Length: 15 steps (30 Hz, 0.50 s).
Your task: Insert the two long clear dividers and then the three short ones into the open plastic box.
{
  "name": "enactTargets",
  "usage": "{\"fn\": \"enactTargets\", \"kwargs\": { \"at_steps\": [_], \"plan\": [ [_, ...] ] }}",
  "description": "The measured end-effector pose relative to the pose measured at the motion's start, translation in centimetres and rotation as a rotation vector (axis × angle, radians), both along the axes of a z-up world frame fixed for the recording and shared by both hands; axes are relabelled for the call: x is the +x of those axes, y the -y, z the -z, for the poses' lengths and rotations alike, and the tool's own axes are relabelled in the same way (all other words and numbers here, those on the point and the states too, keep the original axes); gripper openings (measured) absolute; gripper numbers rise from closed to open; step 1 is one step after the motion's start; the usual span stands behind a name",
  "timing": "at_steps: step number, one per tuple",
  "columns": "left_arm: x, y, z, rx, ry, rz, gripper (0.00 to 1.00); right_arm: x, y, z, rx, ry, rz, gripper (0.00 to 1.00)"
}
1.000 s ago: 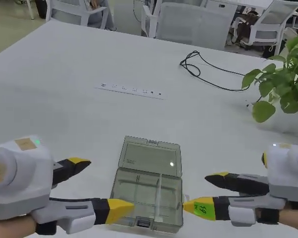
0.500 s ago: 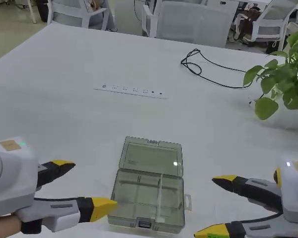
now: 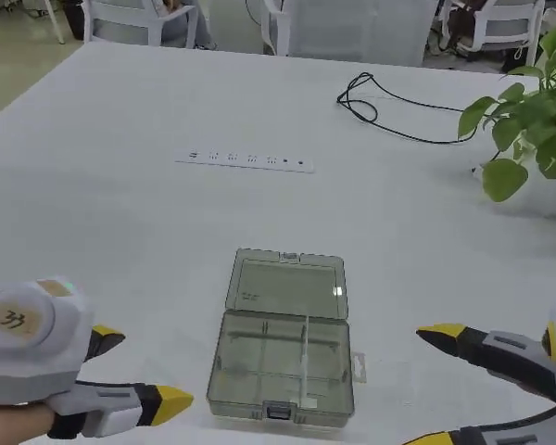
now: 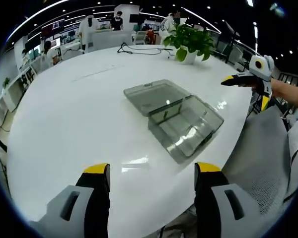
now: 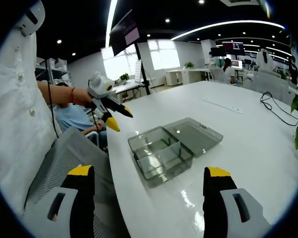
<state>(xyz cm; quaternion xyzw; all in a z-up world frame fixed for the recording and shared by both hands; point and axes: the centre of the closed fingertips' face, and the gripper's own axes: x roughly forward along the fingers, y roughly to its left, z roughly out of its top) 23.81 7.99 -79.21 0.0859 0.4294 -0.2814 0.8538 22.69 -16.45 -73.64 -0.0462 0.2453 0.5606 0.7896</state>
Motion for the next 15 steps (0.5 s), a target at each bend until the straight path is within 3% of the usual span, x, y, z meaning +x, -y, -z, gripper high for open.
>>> {"fn": "enactTargets", "kwargs": {
  "at_steps": [4, 10, 12, 15],
  "plan": [
    [0.1, -0.5, 2.0, 0.031, -0.088, -0.03, 0.6, -0.1, 0.1, 0.1, 0.004, 0.002, 0.005, 0.9],
    [0.9, -0.8, 3.6, 0.091, -0.128, -0.017, 0.55, -0.5, 0.0, 0.1, 0.008, 0.007, -0.001, 0.89],
    [0.7, -1.2, 4.2, 0.119, -0.17, -0.02, 0.52, -0.6, 0.0, 0.1, 0.009, 0.006, 0.0, 0.89],
    [1.0, -1.2, 4.7, 0.124, -0.181, -0.026, 0.52, -0.5, 0.1, 0.1, 0.011, 0.01, 0.006, 0.89]
  ]
}}
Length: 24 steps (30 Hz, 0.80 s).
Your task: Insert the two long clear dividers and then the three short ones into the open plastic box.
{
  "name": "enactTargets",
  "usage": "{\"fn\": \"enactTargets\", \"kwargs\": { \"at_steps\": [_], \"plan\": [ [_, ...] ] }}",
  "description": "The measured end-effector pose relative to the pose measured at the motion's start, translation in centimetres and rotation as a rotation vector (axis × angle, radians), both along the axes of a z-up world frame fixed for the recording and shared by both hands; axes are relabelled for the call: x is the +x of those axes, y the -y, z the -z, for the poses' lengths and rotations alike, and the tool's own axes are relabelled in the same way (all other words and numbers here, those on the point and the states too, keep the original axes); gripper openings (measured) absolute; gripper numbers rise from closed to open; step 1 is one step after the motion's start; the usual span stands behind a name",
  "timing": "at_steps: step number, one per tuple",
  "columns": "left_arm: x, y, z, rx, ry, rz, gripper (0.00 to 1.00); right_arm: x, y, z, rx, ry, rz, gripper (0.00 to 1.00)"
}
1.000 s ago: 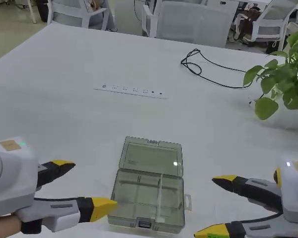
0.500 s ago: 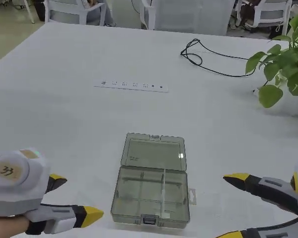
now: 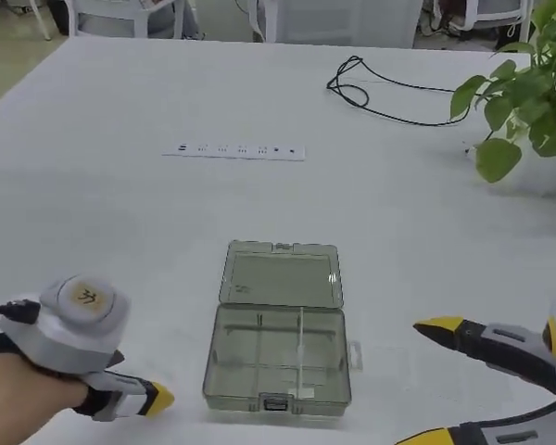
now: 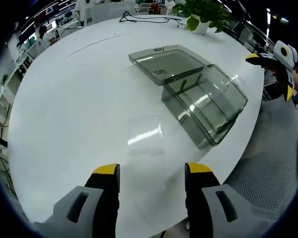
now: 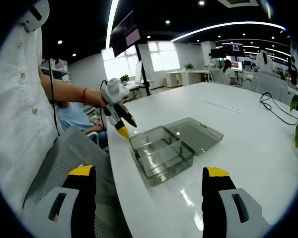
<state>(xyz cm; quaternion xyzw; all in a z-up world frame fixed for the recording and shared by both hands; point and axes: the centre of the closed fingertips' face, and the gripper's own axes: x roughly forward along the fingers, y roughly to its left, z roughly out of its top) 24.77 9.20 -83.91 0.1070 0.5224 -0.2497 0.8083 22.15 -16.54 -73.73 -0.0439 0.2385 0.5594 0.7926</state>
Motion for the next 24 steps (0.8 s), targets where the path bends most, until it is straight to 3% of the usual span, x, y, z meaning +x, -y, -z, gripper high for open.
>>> {"fn": "enactTargets", "kwargs": {
  "at_steps": [6, 7, 18, 24],
  "plan": [
    [-0.22, -0.25, 1.05, 0.031, -0.045, -0.002, 0.46, 0.22, 0.0, -0.36, 0.012, 0.009, 0.01, 0.88],
    [-0.04, -0.29, 1.01, 0.042, -0.035, 0.003, 0.46, 0.24, 0.01, -0.39, 0.012, 0.01, 0.011, 0.88],
    [0.04, -0.58, 1.19, 0.119, -0.041, 0.013, 0.38, 0.46, 0.0, -0.56, 0.021, 0.019, 0.021, 0.86],
    [0.17, -0.71, 1.21, 0.134, -0.058, 0.004, 0.36, 0.74, 0.03, -0.73, 0.024, 0.024, 0.028, 0.85]
  ]
}}
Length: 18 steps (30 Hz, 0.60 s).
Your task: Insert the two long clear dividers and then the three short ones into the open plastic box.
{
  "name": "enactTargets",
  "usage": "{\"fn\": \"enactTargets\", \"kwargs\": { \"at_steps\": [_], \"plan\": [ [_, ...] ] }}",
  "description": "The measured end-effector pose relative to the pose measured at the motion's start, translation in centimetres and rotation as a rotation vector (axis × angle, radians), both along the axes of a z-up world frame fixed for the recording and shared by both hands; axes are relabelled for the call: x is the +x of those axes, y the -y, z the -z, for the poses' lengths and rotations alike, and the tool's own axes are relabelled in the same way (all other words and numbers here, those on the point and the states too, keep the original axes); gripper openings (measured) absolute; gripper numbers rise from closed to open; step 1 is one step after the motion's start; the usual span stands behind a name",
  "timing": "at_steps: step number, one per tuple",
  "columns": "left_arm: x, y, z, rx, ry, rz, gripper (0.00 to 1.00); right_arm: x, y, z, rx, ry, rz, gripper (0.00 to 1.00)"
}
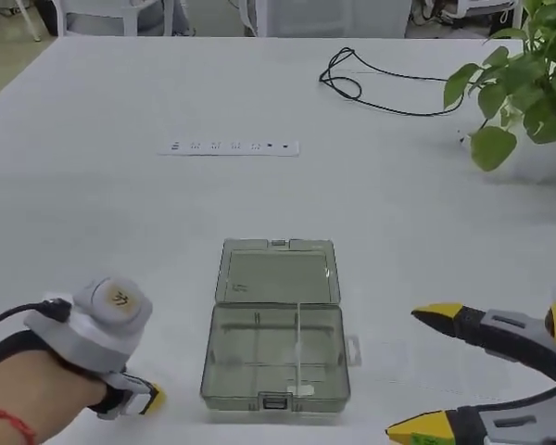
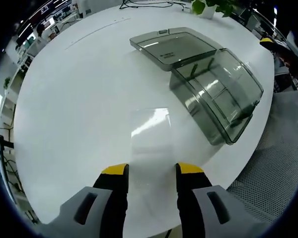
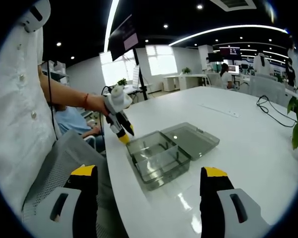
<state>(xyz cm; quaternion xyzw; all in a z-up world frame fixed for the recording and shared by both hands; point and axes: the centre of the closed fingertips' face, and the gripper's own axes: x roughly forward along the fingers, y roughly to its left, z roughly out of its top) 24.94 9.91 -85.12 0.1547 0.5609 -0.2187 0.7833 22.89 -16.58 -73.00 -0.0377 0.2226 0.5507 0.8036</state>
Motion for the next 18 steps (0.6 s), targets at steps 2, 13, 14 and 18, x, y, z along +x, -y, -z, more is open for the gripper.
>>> {"fn": "enactTargets", "kwargs": {
  "at_steps": [2, 13, 14, 18],
  "plan": [
    [-0.07, 0.0, 0.0, 0.006, -0.009, 0.0, 0.33, 0.01, 0.04, 0.01, -0.004, 0.003, -0.002, 0.85],
    [-0.24, 0.04, -0.01, -0.006, -0.054, 0.005, 0.32, -0.14, 0.25, 0.08, -0.018, 0.005, -0.001, 0.84],
    [-0.3, 0.06, 0.0, -0.005, -0.059, 0.013, 0.31, -0.15, 0.27, 0.11, -0.02, 0.006, -0.002, 0.84],
    [-0.33, 0.12, 0.0, -0.005, -0.068, 0.018, 0.31, -0.06, 0.35, 0.03, -0.019, 0.012, 0.003, 0.83]
  ]
}}
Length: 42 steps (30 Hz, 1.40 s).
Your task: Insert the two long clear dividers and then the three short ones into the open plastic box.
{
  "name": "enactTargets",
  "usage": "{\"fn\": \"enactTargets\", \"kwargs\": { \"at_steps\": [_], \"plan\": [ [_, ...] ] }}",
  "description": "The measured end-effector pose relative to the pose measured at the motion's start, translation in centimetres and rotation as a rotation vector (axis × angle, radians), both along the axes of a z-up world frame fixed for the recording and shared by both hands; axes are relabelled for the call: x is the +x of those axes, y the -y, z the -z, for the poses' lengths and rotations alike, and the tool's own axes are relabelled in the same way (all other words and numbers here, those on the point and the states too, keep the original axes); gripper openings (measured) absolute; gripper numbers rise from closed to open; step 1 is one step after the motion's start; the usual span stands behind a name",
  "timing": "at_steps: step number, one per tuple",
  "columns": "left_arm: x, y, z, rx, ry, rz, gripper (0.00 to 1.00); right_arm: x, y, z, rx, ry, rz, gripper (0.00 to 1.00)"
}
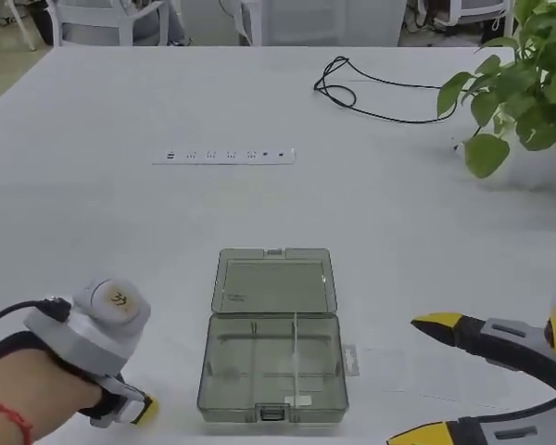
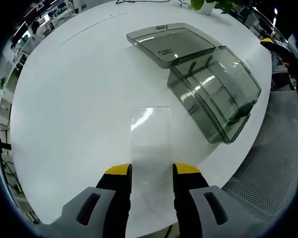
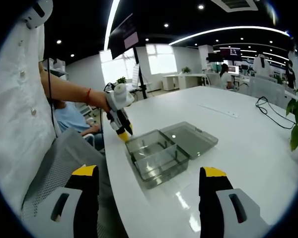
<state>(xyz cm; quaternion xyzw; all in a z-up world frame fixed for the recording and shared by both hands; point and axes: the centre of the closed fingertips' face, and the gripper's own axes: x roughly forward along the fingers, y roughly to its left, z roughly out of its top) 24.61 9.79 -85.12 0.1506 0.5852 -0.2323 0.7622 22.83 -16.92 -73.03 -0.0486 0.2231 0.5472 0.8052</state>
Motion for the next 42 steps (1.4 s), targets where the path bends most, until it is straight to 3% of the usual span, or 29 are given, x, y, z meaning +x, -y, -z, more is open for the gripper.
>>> {"fn": "enactTargets", "kwargs": {
  "at_steps": [8, 17, 30, 42],
  "plan": [
    [0.0, 0.0, 0.0, 0.011, -0.012, 0.01, 0.31, -0.1, -0.1, 0.1, -0.005, 0.003, -0.001, 0.83],
    [0.0, -0.1, -0.1, -0.016, -0.002, -0.013, 0.3, -0.2, -0.3, 0.3, -0.012, -0.004, -0.004, 0.83],
    [-0.3, 0.0, -0.5, -0.099, 0.029, -0.086, 0.3, -0.3, -0.8, 0.2, -0.013, -0.017, 0.005, 0.84],
    [-0.3, 0.1, -2.0, -0.236, 0.08, -0.2, 0.3, -0.5, -1.7, -0.6, -0.014, -0.02, 0.006, 0.84]
  ]
}}
